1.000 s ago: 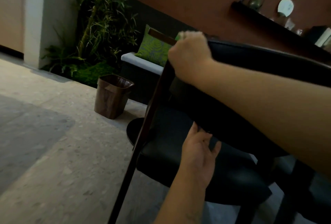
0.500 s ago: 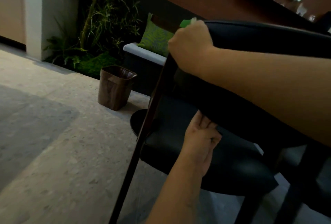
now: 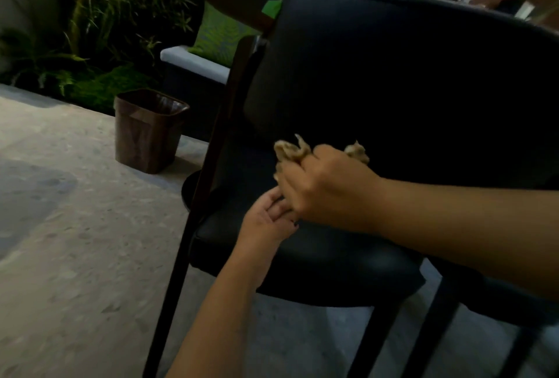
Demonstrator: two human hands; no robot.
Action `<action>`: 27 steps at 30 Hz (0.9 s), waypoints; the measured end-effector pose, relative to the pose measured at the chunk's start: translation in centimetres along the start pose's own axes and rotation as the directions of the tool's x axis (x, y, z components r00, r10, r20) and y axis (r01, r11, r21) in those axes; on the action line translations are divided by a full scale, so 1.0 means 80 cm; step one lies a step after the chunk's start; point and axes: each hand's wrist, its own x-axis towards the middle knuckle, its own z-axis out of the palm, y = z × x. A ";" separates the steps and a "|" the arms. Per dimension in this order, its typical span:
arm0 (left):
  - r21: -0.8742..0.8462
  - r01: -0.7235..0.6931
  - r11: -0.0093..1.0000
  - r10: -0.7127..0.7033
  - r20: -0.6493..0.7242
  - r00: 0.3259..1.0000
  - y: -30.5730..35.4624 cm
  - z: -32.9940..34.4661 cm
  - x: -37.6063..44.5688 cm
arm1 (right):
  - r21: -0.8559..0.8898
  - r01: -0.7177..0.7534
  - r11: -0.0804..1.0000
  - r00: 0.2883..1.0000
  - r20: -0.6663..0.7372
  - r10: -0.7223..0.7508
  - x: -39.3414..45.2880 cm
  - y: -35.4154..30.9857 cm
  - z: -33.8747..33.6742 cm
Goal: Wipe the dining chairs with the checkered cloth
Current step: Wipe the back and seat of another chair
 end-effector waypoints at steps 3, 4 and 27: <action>0.108 -0.024 0.994 0.046 -0.205 0.978 0.007 -0.034 0.013 | 0.115 -0.049 0.992 0.999 -0.015 0.051 -0.044 -0.039 0.022; 0.111 -0.062 0.992 0.091 -0.279 0.956 0.009 -0.045 0.014 | 0.219 -0.098 0.971 0.993 -0.048 0.112 -0.051 -0.056 0.031; 0.467 -0.238 0.852 0.489 -0.545 0.681 0.023 -0.089 0.004 | 0.746 -0.634 0.205 0.644 0.362 0.674 0.109 -0.185 0.059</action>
